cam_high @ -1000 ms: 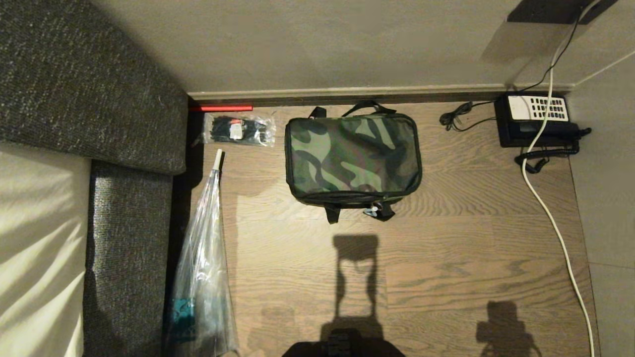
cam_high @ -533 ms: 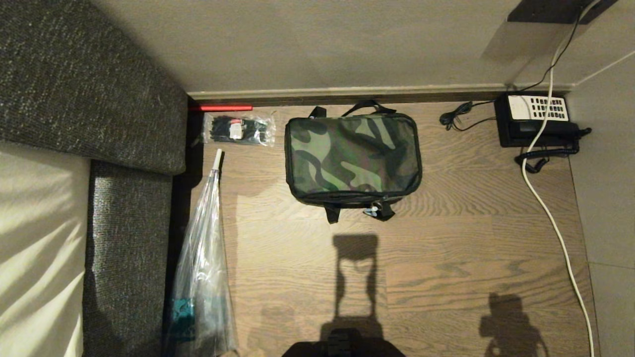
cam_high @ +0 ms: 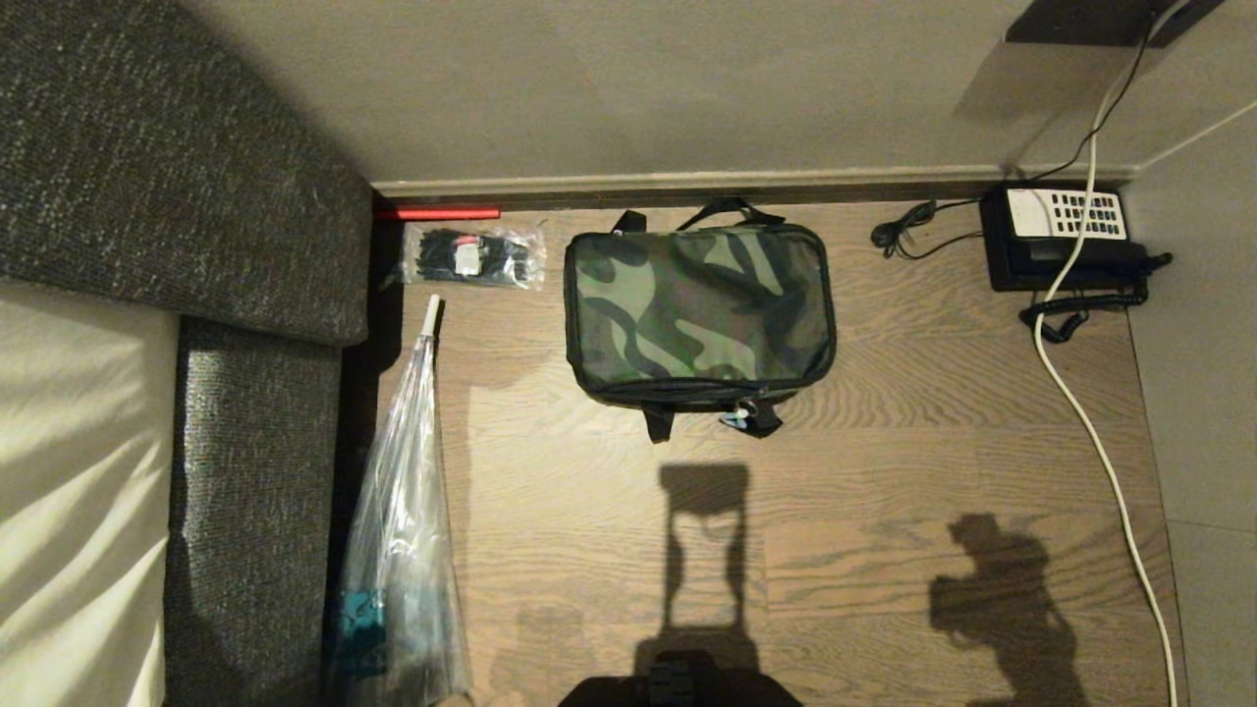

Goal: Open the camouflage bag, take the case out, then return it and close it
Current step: Open the top of the storage box

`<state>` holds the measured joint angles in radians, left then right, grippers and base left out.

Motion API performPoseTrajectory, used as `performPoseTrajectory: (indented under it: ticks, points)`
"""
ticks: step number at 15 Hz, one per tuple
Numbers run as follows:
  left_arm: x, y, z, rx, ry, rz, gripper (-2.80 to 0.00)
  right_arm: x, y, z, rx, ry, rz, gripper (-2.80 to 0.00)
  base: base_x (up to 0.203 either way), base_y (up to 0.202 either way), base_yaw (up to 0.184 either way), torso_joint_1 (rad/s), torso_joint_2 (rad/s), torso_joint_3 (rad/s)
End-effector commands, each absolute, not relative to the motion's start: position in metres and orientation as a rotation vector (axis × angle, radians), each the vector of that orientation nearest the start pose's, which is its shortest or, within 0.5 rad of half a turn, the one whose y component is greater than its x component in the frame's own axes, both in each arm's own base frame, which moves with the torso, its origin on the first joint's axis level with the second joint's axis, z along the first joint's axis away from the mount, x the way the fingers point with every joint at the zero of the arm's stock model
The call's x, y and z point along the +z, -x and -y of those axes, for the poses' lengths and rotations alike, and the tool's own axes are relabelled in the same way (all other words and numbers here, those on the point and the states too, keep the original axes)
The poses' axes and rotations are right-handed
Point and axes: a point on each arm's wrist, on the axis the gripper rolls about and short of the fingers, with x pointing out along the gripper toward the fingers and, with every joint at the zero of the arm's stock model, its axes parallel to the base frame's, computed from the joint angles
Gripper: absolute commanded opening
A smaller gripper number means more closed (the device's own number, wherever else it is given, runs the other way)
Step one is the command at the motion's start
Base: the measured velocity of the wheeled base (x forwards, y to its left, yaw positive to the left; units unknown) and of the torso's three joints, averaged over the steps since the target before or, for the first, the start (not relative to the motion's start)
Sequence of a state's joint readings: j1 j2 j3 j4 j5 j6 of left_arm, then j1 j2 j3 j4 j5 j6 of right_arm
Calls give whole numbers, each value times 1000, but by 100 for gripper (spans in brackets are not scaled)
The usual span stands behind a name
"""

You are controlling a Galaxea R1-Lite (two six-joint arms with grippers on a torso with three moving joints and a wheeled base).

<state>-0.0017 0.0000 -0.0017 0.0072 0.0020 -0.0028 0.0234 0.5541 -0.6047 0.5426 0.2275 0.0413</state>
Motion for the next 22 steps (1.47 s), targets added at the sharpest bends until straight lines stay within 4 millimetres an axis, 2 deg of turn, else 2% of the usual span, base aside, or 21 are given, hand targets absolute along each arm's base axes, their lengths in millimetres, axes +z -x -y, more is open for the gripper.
performPoseTrajectory:
  ticks: [1,3,4,6,8,10,11,12,15,18,20,22]
  points:
    - [75,23,0,2,3,-5,-280,192,-102,-10,259,-113,-729,-280,0,0,0,0,0,0]
    - [75,23,0,2,3,-5,-280,175,-154,-22,324,-111,-834,-280,0,0,0,0,0,0]
    - [75,23,0,2,3,-5,-280,165,-174,-35,370,-115,-863,-280,0,0,0,0,0,0]
    - [75,23,0,2,3,-5,-280,156,-213,-84,455,-170,-775,-280,0,0,0,0,0,0]
    - [75,23,0,2,3,-5,-280,153,-232,-125,493,-188,-620,-280,0,0,0,0,0,0]
    - [75,23,0,2,3,-5,-280,146,-238,-134,506,-169,-595,-280,0,0,0,0,0,0]
    - [75,23,0,2,3,-5,-280,135,-241,-138,504,-155,-626,-280,0,0,0,0,0,0]
    - [75,23,0,1,3,-5,-280,124,-246,-142,503,-147,-636,0,0,0,0,0,0,0]
    - [75,23,0,2,3,-5,-280,118,-267,-164,537,-148,-446,0,0,0,0,0,0,0]
    - [75,23,0,2,3,-5,-280,105,-284,-177,543,-101,-343,0,0,0,0,0,0,0]
    - [75,23,0,2,3,-5,-280,99,-293,-179,539,-118,-281,0,0,0,0,0,0,0]
    - [75,23,0,2,3,-5,-280,89,-298,-178,524,-135,-296,0,0,0,0,0,0,0]
